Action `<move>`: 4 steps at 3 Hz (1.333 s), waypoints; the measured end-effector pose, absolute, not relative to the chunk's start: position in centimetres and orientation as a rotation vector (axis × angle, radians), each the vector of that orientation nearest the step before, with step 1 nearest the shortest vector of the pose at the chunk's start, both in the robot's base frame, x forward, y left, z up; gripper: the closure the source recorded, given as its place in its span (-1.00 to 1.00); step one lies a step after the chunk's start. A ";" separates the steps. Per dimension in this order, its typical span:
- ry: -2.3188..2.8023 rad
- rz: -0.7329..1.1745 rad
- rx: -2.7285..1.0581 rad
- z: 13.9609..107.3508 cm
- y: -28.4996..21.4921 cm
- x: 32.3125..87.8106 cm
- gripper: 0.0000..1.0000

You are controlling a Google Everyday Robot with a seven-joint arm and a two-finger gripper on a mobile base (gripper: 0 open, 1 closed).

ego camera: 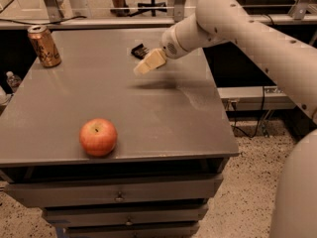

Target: Move rxbar chocolate near orange can

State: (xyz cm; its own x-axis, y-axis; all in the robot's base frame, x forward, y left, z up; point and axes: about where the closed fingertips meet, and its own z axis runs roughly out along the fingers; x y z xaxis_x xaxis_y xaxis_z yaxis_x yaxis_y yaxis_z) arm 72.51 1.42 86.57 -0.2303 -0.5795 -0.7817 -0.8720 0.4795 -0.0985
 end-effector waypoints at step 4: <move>1.987 0.518 -1.109 82.8 2.1 78.0 -0.17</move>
Offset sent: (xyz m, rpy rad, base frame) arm 0.0632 -0.0059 -0.0418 0.0341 0.0628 -0.0934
